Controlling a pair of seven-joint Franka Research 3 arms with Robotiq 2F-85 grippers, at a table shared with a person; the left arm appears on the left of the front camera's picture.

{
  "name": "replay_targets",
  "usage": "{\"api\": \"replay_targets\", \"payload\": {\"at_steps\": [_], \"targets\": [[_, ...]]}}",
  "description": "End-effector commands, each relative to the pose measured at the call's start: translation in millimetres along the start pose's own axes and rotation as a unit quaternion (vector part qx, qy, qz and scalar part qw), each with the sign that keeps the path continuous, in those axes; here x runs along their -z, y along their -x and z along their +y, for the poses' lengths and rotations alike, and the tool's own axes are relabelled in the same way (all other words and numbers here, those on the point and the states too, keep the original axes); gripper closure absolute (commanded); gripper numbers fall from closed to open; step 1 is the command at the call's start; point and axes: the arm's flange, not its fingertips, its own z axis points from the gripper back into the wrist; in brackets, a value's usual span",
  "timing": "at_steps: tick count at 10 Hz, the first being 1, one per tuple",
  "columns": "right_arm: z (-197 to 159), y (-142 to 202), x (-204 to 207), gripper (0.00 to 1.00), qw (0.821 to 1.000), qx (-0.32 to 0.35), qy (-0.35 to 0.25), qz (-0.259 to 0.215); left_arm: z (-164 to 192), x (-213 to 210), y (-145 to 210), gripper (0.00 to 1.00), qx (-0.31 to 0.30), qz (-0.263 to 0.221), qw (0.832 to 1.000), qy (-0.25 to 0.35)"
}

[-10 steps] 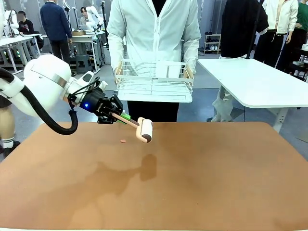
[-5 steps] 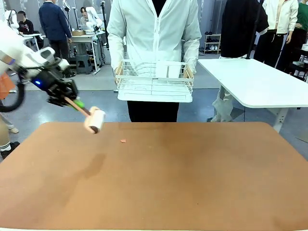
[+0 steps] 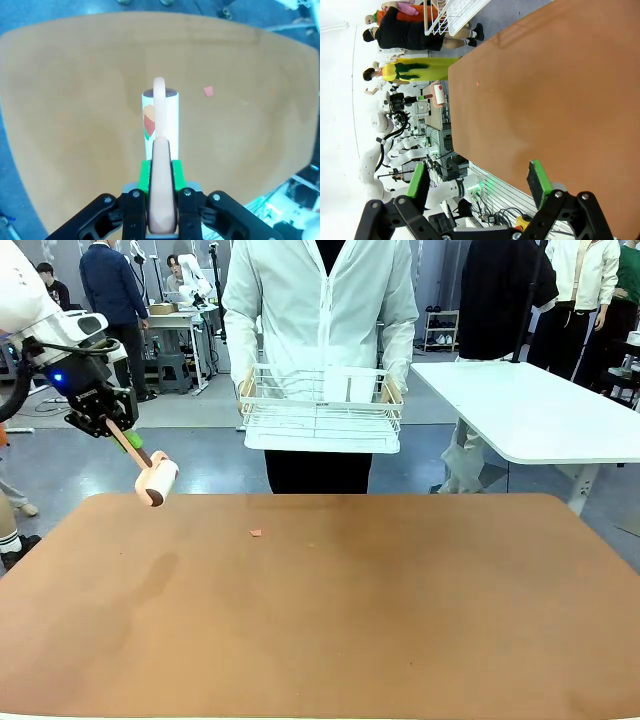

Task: Clean the table.
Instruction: Clean the table with the Lint Roller when the human lifts the Dish drying rack.

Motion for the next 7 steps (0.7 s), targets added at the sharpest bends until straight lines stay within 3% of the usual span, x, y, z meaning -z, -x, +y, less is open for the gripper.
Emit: {"api": "replay_targets", "payload": {"at_steps": [1, 4, 7], "targets": [[3, 1, -1, 0.0, 1.0, -0.003, -0.002, 0.0, -4, 11, -27, 0.81, 0.0, 0.014, 1.0, -0.024], [3, 1, -1, 0.0, 1.0, -0.003, -0.002, 0.0, -4, 41, -35, 0.81, -0.017, 0.023, 0.999, -0.037], [3, 1, -1, 0.0, 1.0, -0.003, -0.002, 0.0, -15, 35, -28, 0.81, -0.003, 0.007, 0.999, -0.032]]}}
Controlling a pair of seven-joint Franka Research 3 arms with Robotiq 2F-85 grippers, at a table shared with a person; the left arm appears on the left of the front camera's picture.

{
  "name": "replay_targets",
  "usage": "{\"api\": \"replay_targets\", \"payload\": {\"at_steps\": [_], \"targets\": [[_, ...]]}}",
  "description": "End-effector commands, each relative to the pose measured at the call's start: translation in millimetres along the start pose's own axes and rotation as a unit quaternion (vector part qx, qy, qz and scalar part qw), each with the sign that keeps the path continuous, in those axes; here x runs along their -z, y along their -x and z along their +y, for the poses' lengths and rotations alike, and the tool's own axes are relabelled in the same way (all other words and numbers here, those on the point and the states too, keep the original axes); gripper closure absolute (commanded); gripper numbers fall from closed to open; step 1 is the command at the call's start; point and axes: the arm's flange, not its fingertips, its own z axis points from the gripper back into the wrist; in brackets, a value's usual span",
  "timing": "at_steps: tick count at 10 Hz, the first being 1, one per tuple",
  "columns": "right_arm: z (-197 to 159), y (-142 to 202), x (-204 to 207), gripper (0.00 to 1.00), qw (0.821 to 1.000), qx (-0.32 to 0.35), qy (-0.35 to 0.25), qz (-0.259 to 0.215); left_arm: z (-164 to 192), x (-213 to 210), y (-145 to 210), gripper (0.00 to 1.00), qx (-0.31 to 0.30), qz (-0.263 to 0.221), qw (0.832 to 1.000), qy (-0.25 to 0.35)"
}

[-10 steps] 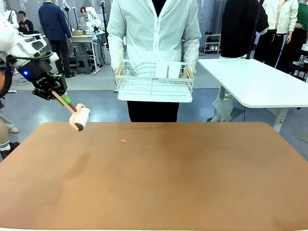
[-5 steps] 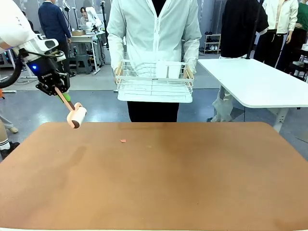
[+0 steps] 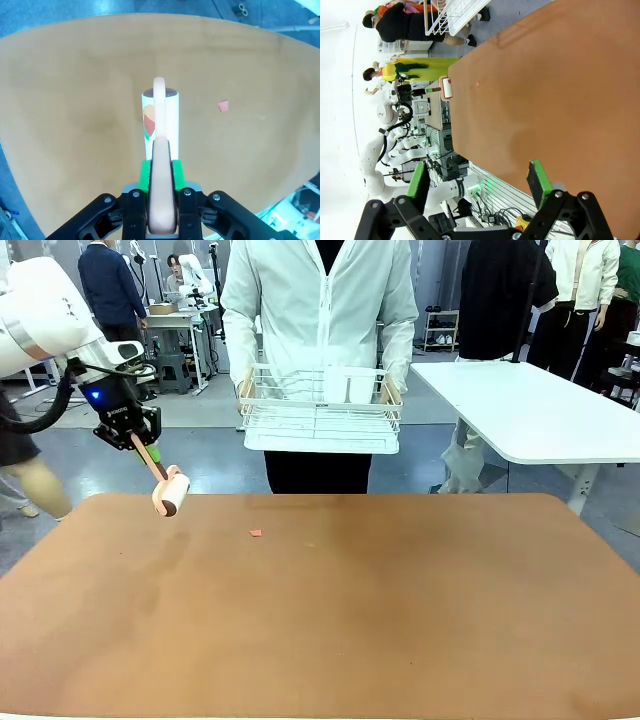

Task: Clean the table.
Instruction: Clean the table with the Lint Roller when the human lifts the Dish drying rack.

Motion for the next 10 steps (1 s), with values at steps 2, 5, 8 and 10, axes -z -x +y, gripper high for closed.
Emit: {"api": "replay_targets", "payload": {"at_steps": [2, 5, 8, 10], "targets": [[2.9, 0.6, -0.8, 0.0, 1.0, -0.003, -0.002, -0.001, 3.6, 3.6, 0.1, 0.81, -0.003, 0.003, 1.0, 0.0], [2.9, 0.6, -0.8, 0.0, 1.0, -0.003, -0.002, -0.001, 3.6, 3.6, 0.1, 0.81, -0.003, 0.003, 1.0, 0.0], [2.9, 0.6, -0.8, 0.0, 1.0, -0.003, -0.002, -0.001, 3.6, 3.6, 0.1, 0.81, -0.003, 0.003, 1.0, 0.0], [2.9, 0.6, -0.8, 0.0, 1.0, -0.003, -0.002, -0.001, 3.6, 3.6, 0.1, 0.81, -0.003, 0.003, 1.0, 0.0]]}}
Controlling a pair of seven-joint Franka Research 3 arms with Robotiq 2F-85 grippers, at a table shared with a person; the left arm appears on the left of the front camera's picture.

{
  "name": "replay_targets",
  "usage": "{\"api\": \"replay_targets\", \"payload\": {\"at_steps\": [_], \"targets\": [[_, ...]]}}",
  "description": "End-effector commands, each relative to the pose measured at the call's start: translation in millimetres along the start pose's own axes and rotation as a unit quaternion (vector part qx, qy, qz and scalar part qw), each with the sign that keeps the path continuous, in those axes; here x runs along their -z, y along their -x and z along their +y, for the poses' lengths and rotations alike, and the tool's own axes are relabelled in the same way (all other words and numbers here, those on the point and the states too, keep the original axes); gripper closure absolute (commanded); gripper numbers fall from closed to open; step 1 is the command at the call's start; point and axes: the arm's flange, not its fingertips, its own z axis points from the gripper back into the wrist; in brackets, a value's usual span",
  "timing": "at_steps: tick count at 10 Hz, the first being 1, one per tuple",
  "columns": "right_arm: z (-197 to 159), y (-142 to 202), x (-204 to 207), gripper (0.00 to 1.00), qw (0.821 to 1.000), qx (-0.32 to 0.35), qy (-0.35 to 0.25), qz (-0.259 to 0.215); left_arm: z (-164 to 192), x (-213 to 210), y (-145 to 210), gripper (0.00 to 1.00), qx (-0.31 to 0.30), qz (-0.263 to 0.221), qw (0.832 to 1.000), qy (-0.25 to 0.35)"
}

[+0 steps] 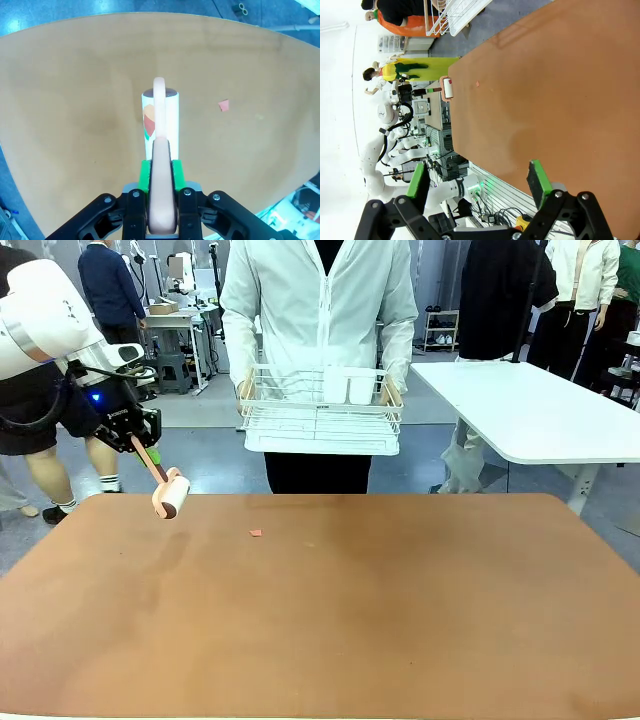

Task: Clean the table.
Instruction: Clean the table with the Lint Roller when the human lifts the Dish drying rack.

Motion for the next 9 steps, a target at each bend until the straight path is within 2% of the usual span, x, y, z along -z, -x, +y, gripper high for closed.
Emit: {"api": "replay_targets", "payload": {"at_steps": [1, 6, 9], "targets": [[3, 1, -1, 0.0, 1.0, -0.003, -0.002, -0.001, 0, 0, 0, 0.81, 0.0, 0.0, 1.0, 0.0], [3, 1, -1, 0.0, 1.0, -0.003, -0.002, -0.001, 18, 33, 12, 0.81, -0.01, 0.02, 0.999, 0.041], [3, 1, -1, 0.0, 1.0, -0.003, -0.002, -0.001, 27, 63, 20, 0.81, -0.027, 0.014, 0.998, 0.047]]}}
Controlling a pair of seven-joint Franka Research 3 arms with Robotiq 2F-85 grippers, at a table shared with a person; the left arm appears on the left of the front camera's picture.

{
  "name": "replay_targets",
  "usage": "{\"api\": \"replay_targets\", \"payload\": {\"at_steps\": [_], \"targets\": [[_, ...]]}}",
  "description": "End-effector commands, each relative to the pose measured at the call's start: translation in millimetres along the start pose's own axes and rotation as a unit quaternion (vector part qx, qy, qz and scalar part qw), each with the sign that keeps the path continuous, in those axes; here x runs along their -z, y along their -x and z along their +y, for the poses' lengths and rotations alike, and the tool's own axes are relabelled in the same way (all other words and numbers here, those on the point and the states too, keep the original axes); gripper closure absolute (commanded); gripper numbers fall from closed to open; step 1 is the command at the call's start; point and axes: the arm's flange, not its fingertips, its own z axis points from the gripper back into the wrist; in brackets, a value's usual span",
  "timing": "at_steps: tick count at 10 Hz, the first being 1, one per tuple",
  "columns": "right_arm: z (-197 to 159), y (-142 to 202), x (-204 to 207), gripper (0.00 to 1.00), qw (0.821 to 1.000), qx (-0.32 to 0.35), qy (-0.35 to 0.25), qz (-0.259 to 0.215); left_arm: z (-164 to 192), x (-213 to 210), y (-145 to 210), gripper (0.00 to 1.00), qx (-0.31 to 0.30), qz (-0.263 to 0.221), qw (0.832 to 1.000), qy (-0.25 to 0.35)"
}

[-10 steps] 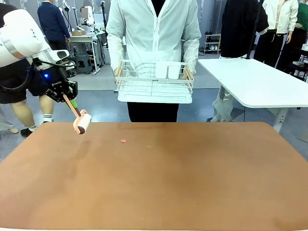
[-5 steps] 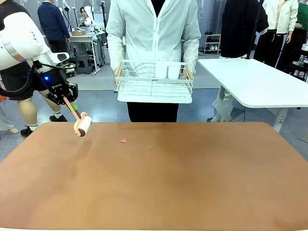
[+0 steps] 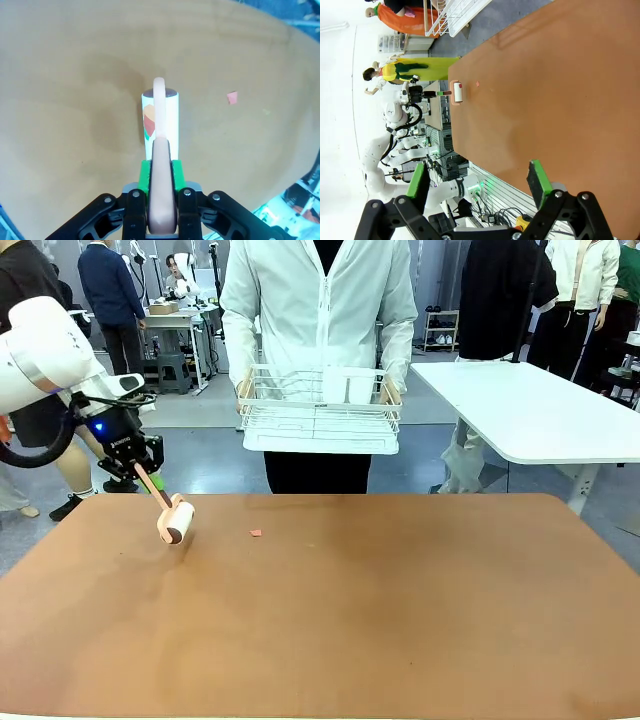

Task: Clean the table.
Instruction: Clean the table with the Lint Roller when the human lifts the Dish drying rack.

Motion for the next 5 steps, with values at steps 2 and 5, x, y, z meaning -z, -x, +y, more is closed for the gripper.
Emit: {"api": "replay_targets", "payload": {"at_steps": [2, 5], "targets": [[3, 1, -1, 0.0, 1.0, -0.003, -0.002, -0.001, 13, 19, 2, 0.81, -0.01, -0.007, 1.0, 0.015], [3, 1, -1, 0.0, 1.0, -0.003, -0.002, -0.001, 27, 32, -6, 0.81, -0.015, 0.006, 1.0, 0.027]]}}
